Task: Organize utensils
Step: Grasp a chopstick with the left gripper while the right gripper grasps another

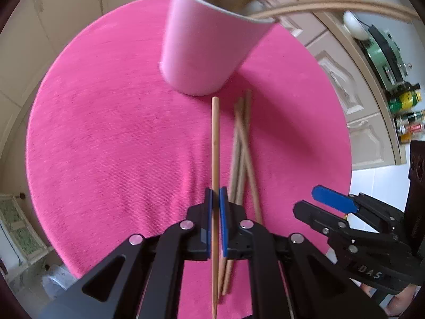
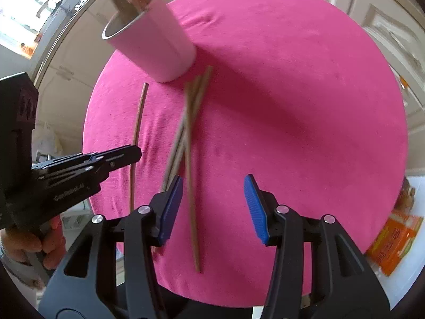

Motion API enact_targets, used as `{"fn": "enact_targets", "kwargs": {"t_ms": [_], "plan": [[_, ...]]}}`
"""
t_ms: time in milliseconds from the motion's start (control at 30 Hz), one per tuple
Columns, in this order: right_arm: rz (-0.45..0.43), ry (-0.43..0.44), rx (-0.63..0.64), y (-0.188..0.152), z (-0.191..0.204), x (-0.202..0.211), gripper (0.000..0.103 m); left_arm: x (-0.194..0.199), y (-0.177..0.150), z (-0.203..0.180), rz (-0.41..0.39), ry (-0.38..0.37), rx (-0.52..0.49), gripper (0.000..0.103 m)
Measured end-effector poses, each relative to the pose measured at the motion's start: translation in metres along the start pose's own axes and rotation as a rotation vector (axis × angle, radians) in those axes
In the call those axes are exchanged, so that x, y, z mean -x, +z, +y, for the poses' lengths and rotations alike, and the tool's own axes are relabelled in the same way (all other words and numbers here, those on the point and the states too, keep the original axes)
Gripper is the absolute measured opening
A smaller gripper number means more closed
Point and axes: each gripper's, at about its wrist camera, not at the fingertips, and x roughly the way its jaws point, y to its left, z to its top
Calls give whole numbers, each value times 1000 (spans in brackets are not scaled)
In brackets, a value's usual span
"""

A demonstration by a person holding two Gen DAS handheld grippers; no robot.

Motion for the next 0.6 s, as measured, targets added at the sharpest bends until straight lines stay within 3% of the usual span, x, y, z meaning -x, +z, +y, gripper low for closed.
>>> {"fn": "enact_targets", "kwargs": {"t_ms": [100,300,600], "plan": [[17,-3,43,7,14,-10,34,5,0,9,-14,1,20,6],[46,-20,96,17,32,-26,32,13,-1,23,-32,-3,53,6],[102,-90,149,22,45,-49,19,24,-4,36,-43,-8,70,6]]}}
